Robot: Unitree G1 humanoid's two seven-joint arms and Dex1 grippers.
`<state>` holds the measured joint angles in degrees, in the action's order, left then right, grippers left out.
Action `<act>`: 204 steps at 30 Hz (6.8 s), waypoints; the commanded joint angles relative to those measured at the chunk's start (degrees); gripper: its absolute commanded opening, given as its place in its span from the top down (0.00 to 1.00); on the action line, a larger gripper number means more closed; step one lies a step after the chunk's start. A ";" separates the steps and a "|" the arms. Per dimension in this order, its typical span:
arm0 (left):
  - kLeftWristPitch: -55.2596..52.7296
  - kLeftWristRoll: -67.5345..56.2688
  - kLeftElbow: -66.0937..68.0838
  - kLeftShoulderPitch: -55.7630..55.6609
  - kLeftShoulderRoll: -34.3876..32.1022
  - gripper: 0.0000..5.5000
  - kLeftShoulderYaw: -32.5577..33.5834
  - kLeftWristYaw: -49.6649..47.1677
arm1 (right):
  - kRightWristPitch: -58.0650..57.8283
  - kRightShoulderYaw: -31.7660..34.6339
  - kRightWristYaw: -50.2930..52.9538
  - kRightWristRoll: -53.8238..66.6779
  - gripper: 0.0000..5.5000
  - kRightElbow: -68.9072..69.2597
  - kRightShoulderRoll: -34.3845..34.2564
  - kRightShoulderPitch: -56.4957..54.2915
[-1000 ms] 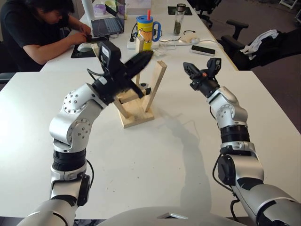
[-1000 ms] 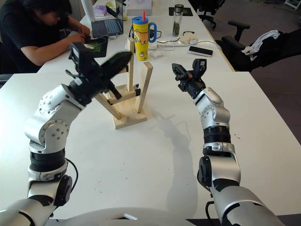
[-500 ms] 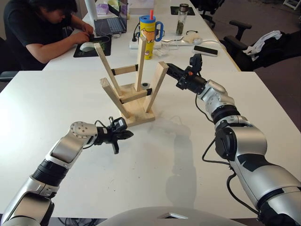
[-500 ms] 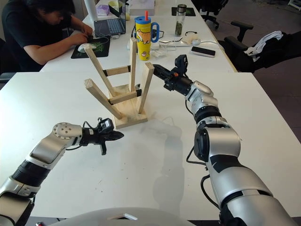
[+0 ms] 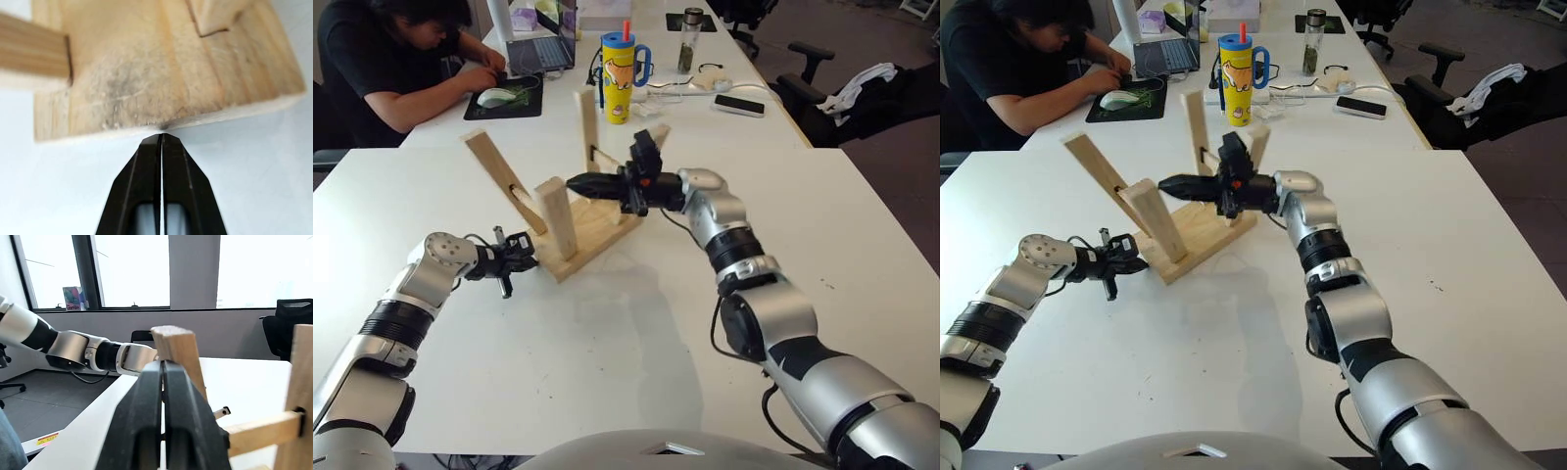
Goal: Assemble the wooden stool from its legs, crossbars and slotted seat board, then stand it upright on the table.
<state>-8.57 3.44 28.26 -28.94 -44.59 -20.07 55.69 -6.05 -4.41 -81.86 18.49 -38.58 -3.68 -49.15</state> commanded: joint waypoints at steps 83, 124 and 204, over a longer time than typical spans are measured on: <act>-64.93 -46.02 -70.44 16.11 15.18 1.00 29.32 -9.74 | -61.47 10.46 55.12 22.92 1.00 83.37 15.97 41.87; -6.10 -19.24 -27.40 10.44 -5.09 0.41 12.85 21.98 | -1.37 -0.30 5.46 1.70 0.36 30.60 43.48 32.36; -19.46 -42.46 10.18 -12.30 -29.67 0.31 -28.72 36.81 | -25.96 -13.61 -4.76 17.31 0.20 21.87 67.57 27.74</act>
<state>-34.43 -41.83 51.65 -56.29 -73.70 -40.55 92.45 -44.47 -24.96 -91.49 39.92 -28.37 61.02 -32.47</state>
